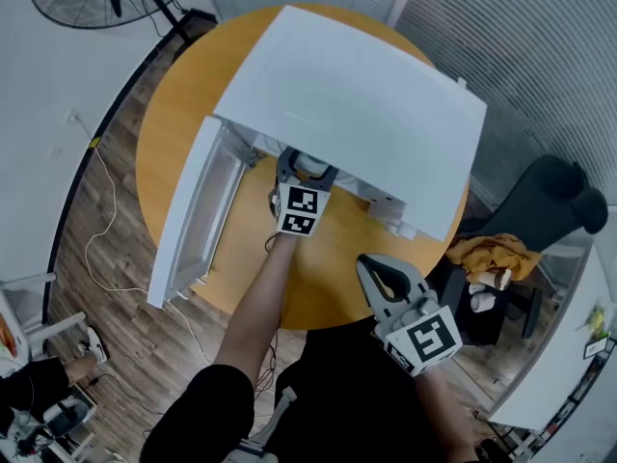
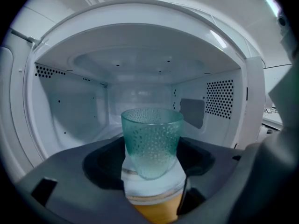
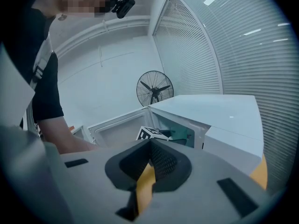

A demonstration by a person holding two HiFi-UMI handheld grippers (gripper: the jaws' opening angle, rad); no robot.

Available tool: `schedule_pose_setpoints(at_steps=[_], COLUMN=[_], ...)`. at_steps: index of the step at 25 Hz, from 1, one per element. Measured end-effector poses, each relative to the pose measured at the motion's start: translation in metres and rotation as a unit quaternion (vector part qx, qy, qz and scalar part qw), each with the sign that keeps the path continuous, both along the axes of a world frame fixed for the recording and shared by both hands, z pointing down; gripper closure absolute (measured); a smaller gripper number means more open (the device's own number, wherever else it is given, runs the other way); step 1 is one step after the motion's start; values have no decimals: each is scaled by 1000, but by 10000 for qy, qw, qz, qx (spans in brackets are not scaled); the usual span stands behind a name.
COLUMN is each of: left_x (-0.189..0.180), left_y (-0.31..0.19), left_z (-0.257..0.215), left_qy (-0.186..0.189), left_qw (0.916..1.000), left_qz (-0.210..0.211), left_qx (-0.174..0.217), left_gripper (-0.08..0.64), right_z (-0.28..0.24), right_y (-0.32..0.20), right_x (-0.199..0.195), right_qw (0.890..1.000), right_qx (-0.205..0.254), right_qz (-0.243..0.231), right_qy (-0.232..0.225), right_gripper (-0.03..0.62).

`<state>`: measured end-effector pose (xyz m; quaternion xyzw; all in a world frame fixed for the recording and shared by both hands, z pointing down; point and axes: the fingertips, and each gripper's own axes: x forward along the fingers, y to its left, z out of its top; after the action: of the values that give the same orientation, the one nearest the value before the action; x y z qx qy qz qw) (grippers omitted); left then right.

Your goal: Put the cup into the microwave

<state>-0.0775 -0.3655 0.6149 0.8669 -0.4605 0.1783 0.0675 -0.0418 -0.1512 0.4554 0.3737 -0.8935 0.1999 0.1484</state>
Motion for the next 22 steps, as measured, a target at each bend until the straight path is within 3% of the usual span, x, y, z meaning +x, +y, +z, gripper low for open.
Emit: schedule_pose_setpoints(at_steps=[22], left_x=[17], left_y=[-34], left_z=[1], left_qy=[-220], left_qw=[9996], left_qz=[97], left_qx=[-112], left_gripper=[225], right_z=[6], right_y=[13], right_x=[-4], right_qw=[10000], right_qx=[-79], right_qz=[55], right_qy=[15], right_gripper=[583])
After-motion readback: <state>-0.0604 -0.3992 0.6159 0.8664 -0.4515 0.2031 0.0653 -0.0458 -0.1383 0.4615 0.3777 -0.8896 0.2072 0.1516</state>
